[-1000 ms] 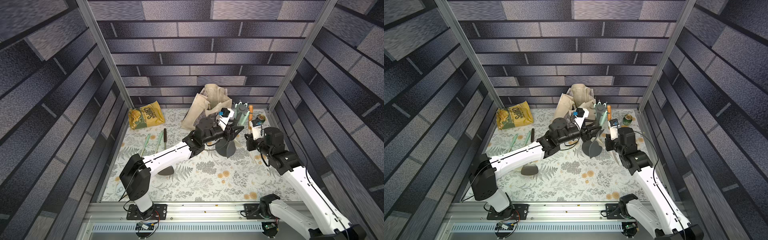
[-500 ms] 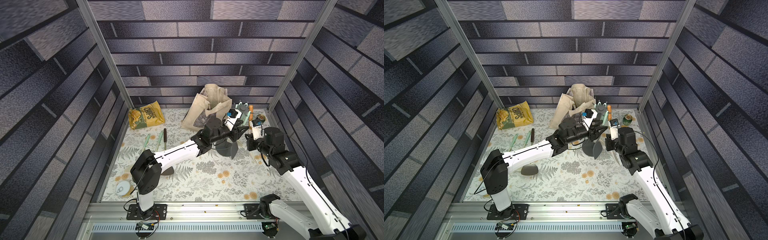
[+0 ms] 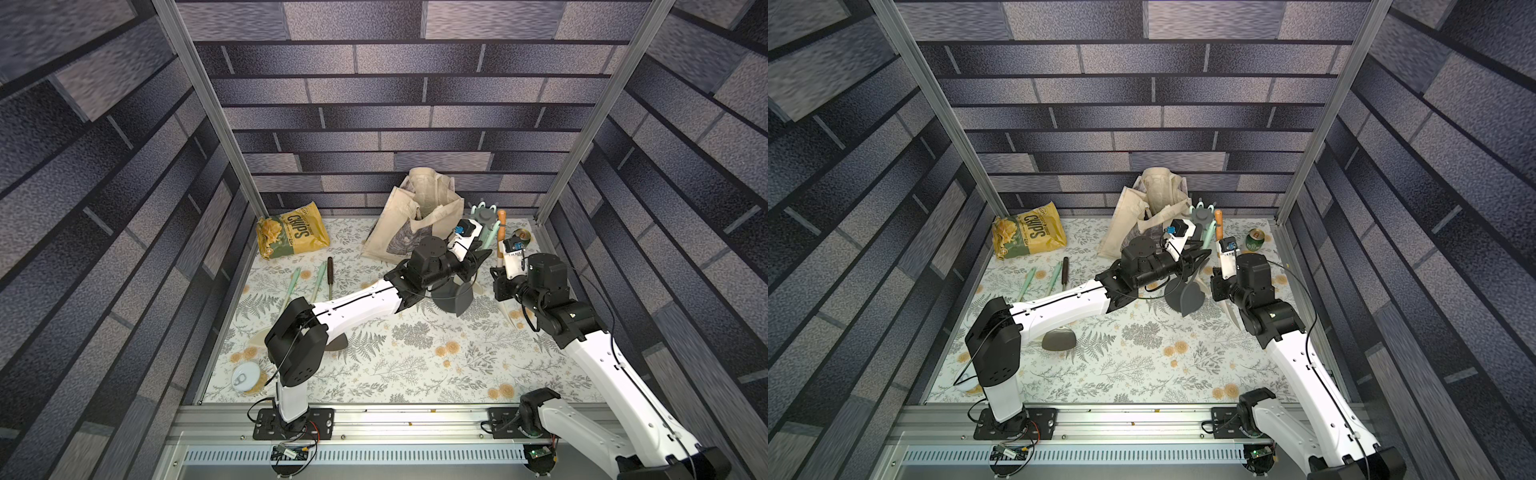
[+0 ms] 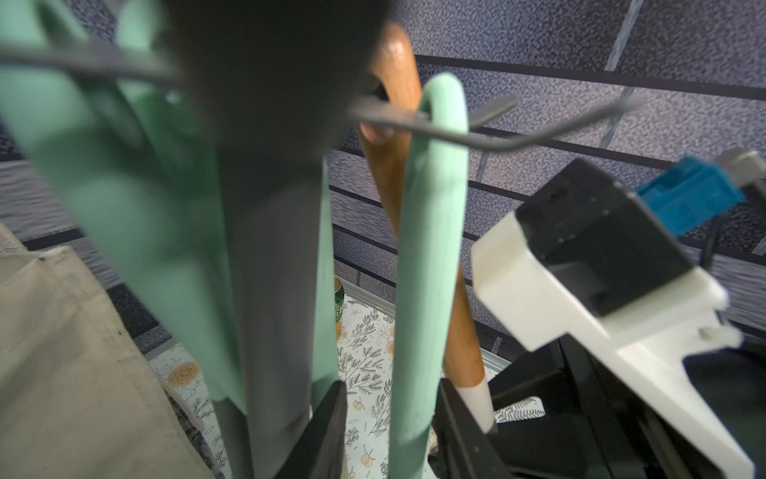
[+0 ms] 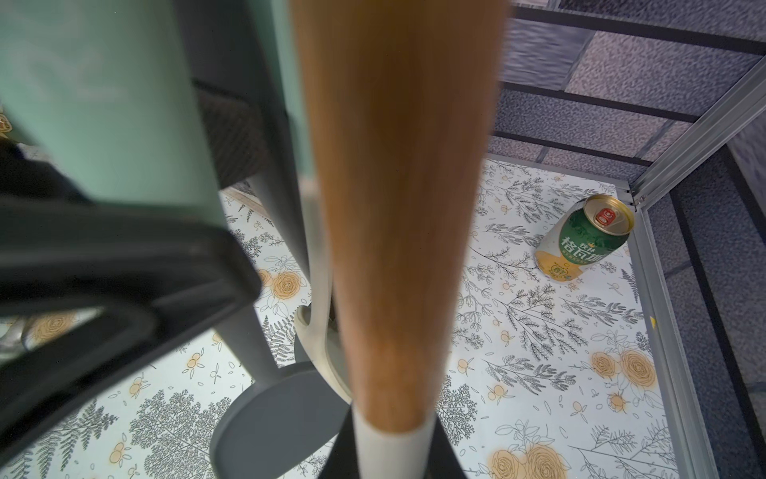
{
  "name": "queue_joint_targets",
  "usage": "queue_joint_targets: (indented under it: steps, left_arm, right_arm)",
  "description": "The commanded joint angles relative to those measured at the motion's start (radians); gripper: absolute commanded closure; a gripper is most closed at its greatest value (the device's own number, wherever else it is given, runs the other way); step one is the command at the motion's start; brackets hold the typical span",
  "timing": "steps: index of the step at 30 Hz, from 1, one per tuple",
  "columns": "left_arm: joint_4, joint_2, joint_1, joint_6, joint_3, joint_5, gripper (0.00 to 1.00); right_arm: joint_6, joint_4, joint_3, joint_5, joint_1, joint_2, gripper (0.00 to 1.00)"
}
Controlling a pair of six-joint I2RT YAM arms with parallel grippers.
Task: Take the spatula off the kitchen utensil rack
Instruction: Take off the spatula from the rack.
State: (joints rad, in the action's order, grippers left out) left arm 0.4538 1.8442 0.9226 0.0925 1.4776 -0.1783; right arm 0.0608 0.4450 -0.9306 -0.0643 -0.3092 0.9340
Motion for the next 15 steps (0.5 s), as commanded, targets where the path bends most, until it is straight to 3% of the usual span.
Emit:
queue_joint_targets:
  steps: [1, 3, 6, 15]
  left_arm:
    - [-0.020, 0.023, 0.007, -0.010, 0.039, -0.012, 0.73]
    - [-0.020, 0.013, 0.007, -0.011, 0.030, -0.005, 0.84]
    - [-0.031, -0.012, 0.003, -0.020, 0.008, 0.005, 0.93]
    - [-0.115, -0.124, -0.020, -0.028, -0.026, -0.074, 0.98]
  right_arm:
    - [0.014, -0.003, -0.028, 0.003, -0.004, -0.001, 1.00]
    - [0.015, -0.002, -0.025, -0.001, -0.004, 0.000, 1.00]
    - [0.017, -0.005, -0.018, -0.002, -0.005, 0.003, 1.00]
    - [0.019, -0.014, -0.010, -0.009, -0.004, 0.014, 1.00]
